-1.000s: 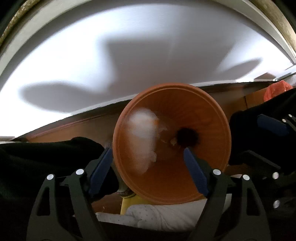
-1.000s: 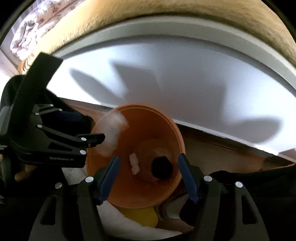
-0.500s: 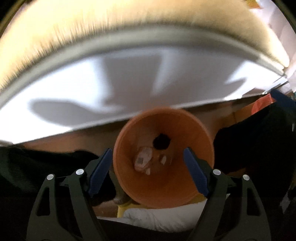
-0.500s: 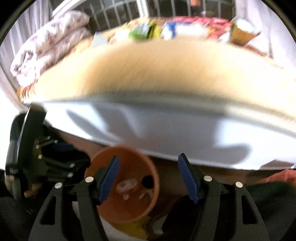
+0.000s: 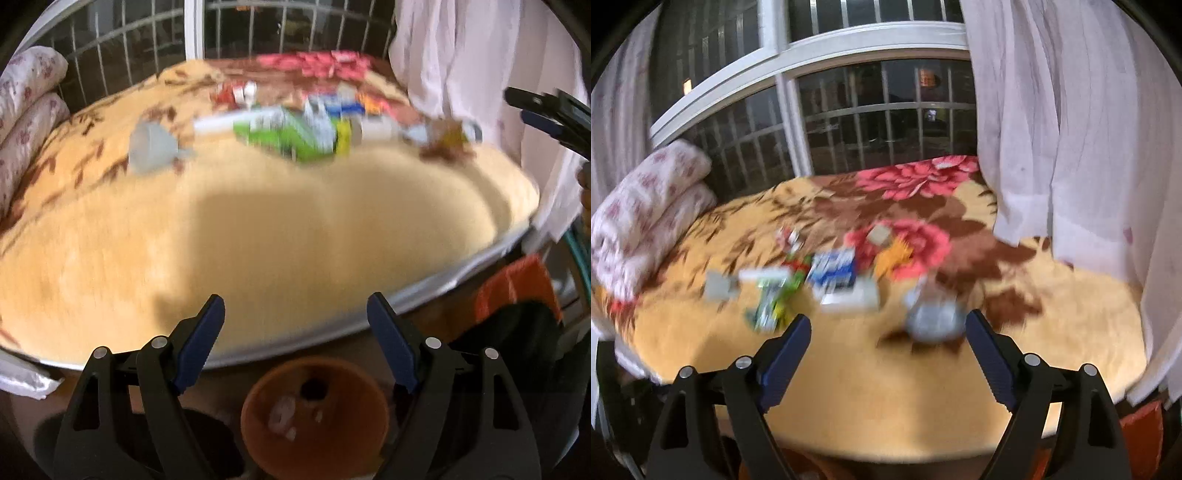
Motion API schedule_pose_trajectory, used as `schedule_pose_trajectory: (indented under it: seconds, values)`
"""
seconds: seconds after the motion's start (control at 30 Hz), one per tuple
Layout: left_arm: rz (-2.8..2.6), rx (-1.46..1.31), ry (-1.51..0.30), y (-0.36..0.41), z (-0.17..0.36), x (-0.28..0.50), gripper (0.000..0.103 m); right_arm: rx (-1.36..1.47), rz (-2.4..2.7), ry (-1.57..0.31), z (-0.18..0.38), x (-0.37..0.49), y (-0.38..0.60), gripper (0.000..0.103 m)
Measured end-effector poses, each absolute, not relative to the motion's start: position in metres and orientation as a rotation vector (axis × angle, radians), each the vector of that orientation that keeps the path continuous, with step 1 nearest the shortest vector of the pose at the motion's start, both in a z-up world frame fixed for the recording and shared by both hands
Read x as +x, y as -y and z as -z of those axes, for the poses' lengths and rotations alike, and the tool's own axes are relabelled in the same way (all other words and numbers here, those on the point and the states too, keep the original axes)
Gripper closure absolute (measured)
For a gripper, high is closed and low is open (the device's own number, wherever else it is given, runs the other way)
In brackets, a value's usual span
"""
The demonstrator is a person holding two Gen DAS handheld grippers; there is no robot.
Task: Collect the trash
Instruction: 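Grasp the drink pouch with the right tool while the left tool grasps the green bag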
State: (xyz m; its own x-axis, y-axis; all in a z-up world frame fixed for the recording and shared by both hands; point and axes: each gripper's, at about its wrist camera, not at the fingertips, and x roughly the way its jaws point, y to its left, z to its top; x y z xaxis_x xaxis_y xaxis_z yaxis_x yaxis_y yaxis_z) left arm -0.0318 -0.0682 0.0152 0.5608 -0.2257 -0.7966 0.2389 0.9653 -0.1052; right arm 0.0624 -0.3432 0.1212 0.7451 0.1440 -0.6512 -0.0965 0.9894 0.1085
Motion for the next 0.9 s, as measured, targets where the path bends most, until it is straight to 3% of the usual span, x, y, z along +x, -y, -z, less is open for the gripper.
schedule_pose_trajectory:
  seconds: [0.27, 0.6, 0.63, 0.67, 0.73, 0.77, 0.9]
  values:
    - [0.273, -0.026, -0.919, 0.072, -0.027, -0.004, 0.025, 0.086, -0.118, -1.07, -0.078, 0.191, 0.371, 0.015]
    - [0.271, -0.039, -0.971, 0.069, -0.01, 0.012, 0.025, 0.087, -0.16, -1.292, -0.002, 0.221, 0.376, 0.016]
    - [0.27, -0.033, -0.969, 0.07, -0.01, 0.013, 0.025, 0.091, -0.159, -1.305, 0.005, 0.219, 0.376, 0.019]
    - [0.268, -0.023, -0.964, 0.071, -0.009, 0.013, 0.025, 0.093, -0.151, -1.322, 0.019, 0.215, 0.377, 0.032]
    - [0.259, 0.0, -0.959, 0.073, -0.008, 0.015, 0.025, 0.073, -0.125, -1.24, 0.024, 0.204, 0.376, 0.039]
    - [0.255, 0.008, -0.959, 0.074, -0.007, 0.016, 0.025, 0.062, -0.118, -1.2, 0.022, 0.198, 0.375, 0.051]
    - [0.244, 0.015, -0.957, 0.078, -0.006, 0.023, 0.025, 0.044, -0.061, -1.045, 0.016, 0.166, 0.368, 0.057]
